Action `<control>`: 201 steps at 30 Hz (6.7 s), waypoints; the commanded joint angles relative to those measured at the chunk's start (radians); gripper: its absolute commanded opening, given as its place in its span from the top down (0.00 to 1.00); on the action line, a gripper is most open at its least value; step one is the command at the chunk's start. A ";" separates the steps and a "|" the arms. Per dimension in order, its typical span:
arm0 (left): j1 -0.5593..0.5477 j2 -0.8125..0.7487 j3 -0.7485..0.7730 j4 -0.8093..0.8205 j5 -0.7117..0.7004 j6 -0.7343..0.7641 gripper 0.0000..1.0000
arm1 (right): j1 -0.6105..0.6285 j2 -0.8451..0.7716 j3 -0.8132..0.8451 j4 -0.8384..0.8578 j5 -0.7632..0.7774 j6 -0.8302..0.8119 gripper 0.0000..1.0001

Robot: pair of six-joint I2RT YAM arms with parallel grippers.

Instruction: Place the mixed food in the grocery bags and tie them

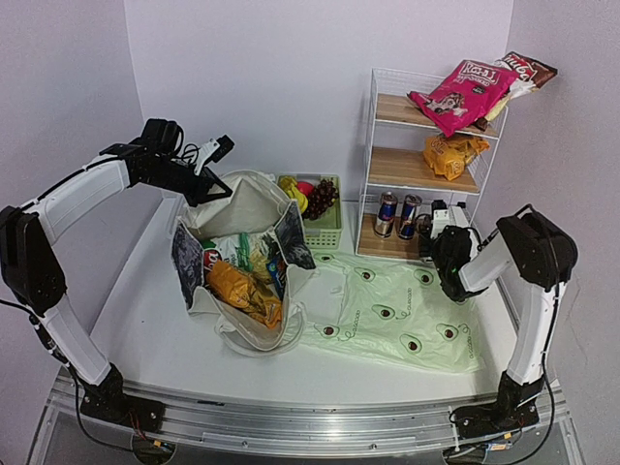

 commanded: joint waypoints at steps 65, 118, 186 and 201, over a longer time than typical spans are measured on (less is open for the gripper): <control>0.005 -0.097 0.006 0.062 -0.117 -0.077 1.00 | 0.944 -0.307 0.945 -1.906 0.101 0.448 0.10; 0.053 -0.463 -0.044 -0.556 -0.849 0.002 0.88 | 0.892 0.245 1.611 -1.602 -0.559 0.871 1.00; -0.189 -0.451 -0.285 -0.316 -0.529 -0.101 1.00 | 0.786 -0.028 1.217 -1.496 -0.579 0.570 0.24; -0.154 -0.317 -0.051 -0.252 -0.642 0.077 0.24 | 0.717 0.149 1.149 -1.353 -0.509 0.283 0.13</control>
